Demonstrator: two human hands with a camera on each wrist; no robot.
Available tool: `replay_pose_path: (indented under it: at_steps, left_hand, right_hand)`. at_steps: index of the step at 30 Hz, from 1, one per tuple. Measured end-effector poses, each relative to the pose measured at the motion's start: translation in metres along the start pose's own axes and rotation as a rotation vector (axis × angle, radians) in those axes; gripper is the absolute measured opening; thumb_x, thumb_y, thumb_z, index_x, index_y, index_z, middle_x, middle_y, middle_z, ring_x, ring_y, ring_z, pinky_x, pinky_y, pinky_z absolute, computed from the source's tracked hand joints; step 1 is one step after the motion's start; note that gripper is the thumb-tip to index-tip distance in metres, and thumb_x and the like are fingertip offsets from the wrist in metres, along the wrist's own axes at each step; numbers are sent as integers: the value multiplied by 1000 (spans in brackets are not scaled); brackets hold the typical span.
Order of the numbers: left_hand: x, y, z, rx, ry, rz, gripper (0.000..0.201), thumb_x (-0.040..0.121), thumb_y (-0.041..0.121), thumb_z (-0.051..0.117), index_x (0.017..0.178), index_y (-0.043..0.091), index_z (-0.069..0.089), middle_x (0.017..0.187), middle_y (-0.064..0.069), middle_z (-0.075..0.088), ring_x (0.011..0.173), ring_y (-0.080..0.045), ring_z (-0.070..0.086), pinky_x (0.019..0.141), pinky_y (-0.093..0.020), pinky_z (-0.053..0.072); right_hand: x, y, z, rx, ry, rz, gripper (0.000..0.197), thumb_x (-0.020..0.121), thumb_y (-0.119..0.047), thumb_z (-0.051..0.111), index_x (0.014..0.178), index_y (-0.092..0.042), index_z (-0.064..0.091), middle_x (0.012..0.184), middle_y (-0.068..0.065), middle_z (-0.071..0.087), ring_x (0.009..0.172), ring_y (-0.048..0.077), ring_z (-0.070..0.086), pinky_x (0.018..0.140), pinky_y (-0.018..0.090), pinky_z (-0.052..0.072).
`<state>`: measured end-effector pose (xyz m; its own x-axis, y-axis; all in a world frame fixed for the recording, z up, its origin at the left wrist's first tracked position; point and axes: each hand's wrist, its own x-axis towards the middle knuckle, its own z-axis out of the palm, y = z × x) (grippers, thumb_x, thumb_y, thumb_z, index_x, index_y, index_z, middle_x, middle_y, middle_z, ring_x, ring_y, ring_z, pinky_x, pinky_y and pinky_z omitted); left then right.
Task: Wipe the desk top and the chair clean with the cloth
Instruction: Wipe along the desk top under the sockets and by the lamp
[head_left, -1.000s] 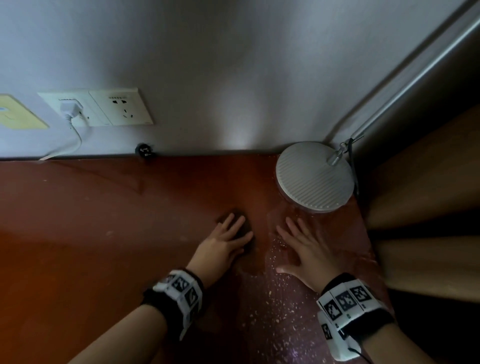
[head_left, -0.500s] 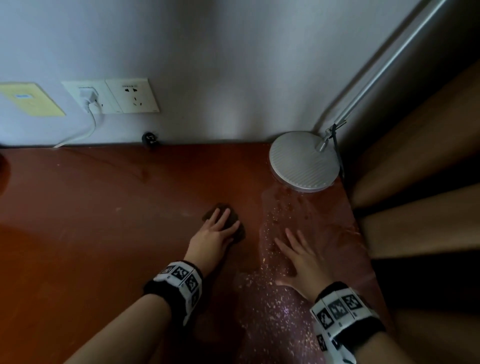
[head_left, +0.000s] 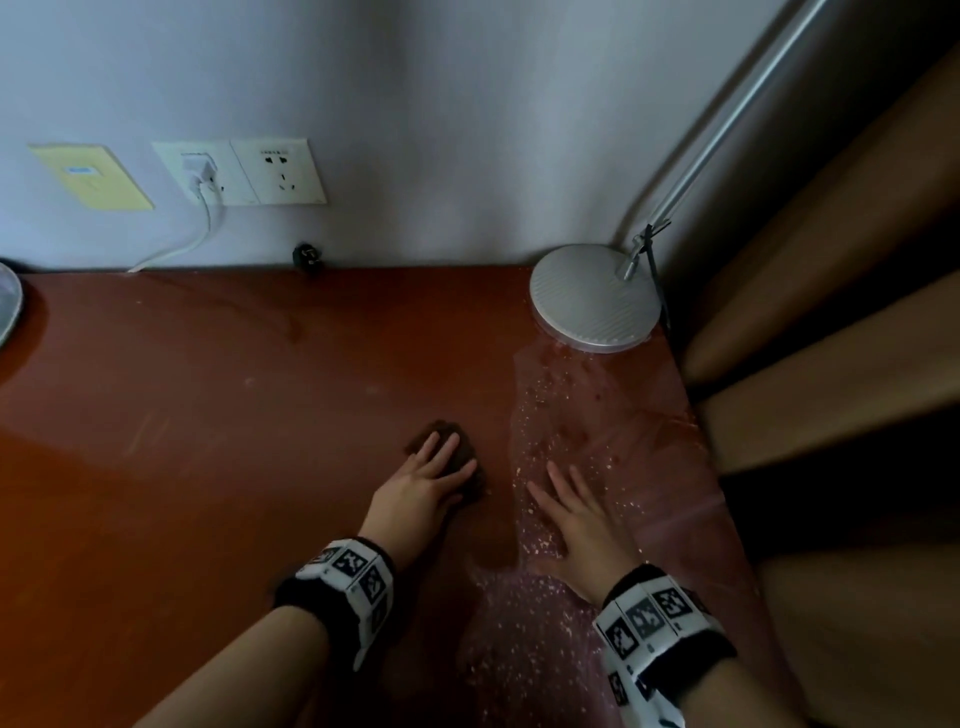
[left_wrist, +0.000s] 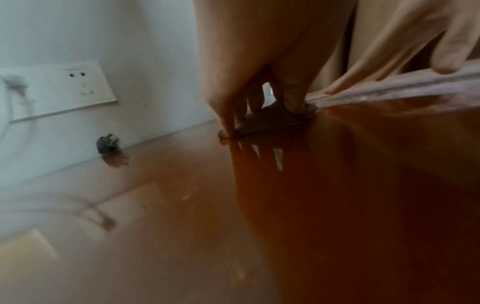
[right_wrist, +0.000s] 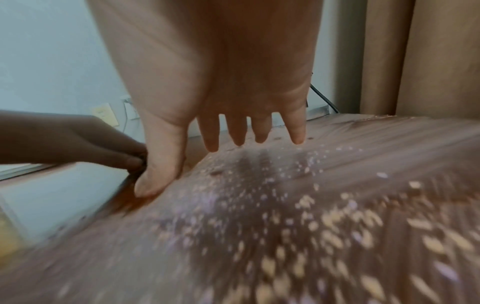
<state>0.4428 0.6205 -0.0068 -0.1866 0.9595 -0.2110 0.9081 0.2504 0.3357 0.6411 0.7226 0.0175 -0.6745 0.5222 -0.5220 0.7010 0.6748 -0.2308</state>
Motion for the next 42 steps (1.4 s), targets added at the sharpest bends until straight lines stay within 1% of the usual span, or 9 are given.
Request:
replay_pose_path:
  at_steps: [4,7,12,15,18,25,29,32,42]
  left_hand:
    - [-38,20,30,51,27,262,40,88,35,43,125,39,58,146,5,42,135,-20,34,98,-37,48]
    - [-77,28,48,141,7,393,43,85,39,37,122,46,57,141,10,48,130,-16,46,100,-29,41]
    - [-67,-2,29,138,177,228,30,80,36,60,108,39,70,129,1,61,118,-22,58,83,-38,56]
    - [-61,-14,25,133,186,152,41,71,24,82,110,28,71,130,-7,59,125,-33,48,89,-51,51]
    - [-75,-3,43,-17,251,182,33,85,19,66,119,21,66,140,-8,50,133,-33,31,98,-54,43]
    - [-146,33,86,-9,174,529,36,89,37,44,120,34,62,140,5,50,132,-21,44,103,-38,41]
    - [-125,8,62,10,288,325,34,86,37,47,110,31,70,131,0,59,123,-22,54,83,-35,57]
    - [-118,-4,52,-5,302,166,32,82,22,71,114,26,69,134,-4,56,126,-27,50,76,-36,59]
    - [-211,48,78,-3,98,325,40,84,39,41,113,35,69,132,2,58,122,-20,55,92,-34,49]
  right_hand:
    - [-3,1,8,5,8,5,95,81,-51,61,148,-33,-3,153,-8,-24,141,16,-22,115,45,-2]
    - [-8,0,7,12,19,10,95,81,-52,62,148,-33,-2,152,-9,-25,142,15,-21,116,44,0]
    - [-39,-12,18,41,11,23,100,77,-53,65,148,-36,-3,142,-14,-33,141,14,-21,115,48,2]
    - [-60,-19,29,77,3,47,100,77,-50,67,148,-37,-2,142,-16,-32,141,13,-21,115,47,10]
    - [-71,-22,44,80,-19,54,98,78,-49,66,148,-35,-1,148,-13,-30,141,15,-21,114,47,16]
    - [-73,-21,57,82,-5,60,102,77,-46,69,148,-36,-4,141,-14,-35,141,15,-23,113,46,20]
    - [-75,-20,56,86,4,51,103,76,-47,69,147,-38,-6,143,-15,-33,141,14,-22,112,47,20]
    - [-75,-20,57,98,9,57,104,75,-47,69,146,-39,-5,149,-14,-28,141,15,-20,112,48,20]
    - [-109,-33,69,262,196,65,88,86,-33,62,144,-35,-5,148,-14,-24,141,11,-12,114,36,8]
